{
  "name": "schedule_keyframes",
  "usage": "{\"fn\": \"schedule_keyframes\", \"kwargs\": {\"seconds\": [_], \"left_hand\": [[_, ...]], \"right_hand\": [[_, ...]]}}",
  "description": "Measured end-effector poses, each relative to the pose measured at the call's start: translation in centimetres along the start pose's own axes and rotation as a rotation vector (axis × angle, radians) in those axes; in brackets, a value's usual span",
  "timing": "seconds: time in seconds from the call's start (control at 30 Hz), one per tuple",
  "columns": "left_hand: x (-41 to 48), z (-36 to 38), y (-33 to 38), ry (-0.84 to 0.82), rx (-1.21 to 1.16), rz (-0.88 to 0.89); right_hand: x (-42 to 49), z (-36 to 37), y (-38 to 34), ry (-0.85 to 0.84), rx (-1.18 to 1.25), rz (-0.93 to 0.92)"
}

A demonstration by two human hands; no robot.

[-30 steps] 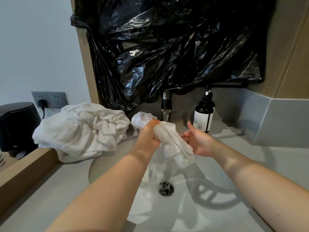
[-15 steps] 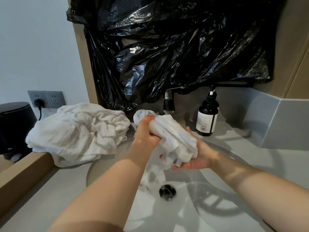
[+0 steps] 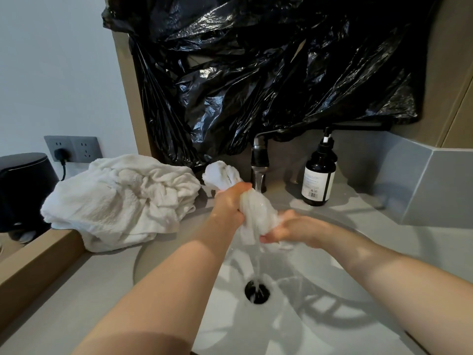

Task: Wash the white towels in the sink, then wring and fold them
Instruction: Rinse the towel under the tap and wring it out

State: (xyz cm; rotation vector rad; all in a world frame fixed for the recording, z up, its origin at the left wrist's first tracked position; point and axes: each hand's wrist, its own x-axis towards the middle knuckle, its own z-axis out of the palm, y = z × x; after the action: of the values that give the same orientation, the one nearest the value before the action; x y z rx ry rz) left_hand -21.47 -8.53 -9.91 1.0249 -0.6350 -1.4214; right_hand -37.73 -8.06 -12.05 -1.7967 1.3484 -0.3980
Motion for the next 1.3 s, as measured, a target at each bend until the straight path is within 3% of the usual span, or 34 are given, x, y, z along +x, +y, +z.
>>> {"fn": "schedule_keyframes", "kwargs": {"seconds": [0.13, 0.3, 0.4, 0.47, 0.53, 0.7, 0.8, 0.93, 1.07, 1.17, 1.23, 1.3], "left_hand": [[0.0, 1.1, -0.2, 0.116, -0.021, -0.033], [-0.7, 1.6, -0.4, 0.156, -0.041, -0.028], [-0.7, 1.6, -0.5, 0.18, -0.005, -0.022], [-0.8, 1.7, -0.5, 0.189, 0.015, -0.028], [-0.8, 1.7, -0.6, 0.177, 0.048, -0.024], [-0.8, 1.5, -0.9, 0.175, 0.091, -0.036], [-0.5, 1.4, -0.8, 0.118, 0.051, -0.036], [-1.2, 1.5, -0.2, 0.025, 0.025, -0.037], [-0.6, 0.9, 0.4, -0.001, 0.002, -0.094], [-0.9, 0.7, 0.7, -0.014, -0.087, -0.1], [-1.3, 0.5, 0.9, -0.06, -0.228, -0.114], [-1.4, 0.5, 1.2, -0.089, -0.339, -0.098]], "right_hand": [[0.6, 0.8, -1.5, 0.337, -0.589, 0.067], [-1.2, 1.0, -2.0, 0.504, -0.875, -0.12], [-0.4, 1.5, -1.5, 0.766, -1.107, -0.334], [0.2, 1.6, -1.1, 0.904, -1.132, -0.393], [0.9, 1.8, -0.1, 0.92, -1.117, -0.421], [1.7, 2.2, 0.4, 0.754, -1.048, -0.385], [0.8, 1.6, 0.0, 0.858, -1.017, -0.444], [-1.4, -0.2, -1.6, 0.324, -0.828, -0.065], [-1.8, -2.5, -0.8, -0.077, -0.106, 0.012], [-1.2, -3.2, 0.5, -0.168, 0.657, 0.081], [-0.6, -3.0, 1.3, -0.152, 0.863, 0.108], [-0.3, -2.5, 1.8, -0.153, 0.914, 0.065]]}}
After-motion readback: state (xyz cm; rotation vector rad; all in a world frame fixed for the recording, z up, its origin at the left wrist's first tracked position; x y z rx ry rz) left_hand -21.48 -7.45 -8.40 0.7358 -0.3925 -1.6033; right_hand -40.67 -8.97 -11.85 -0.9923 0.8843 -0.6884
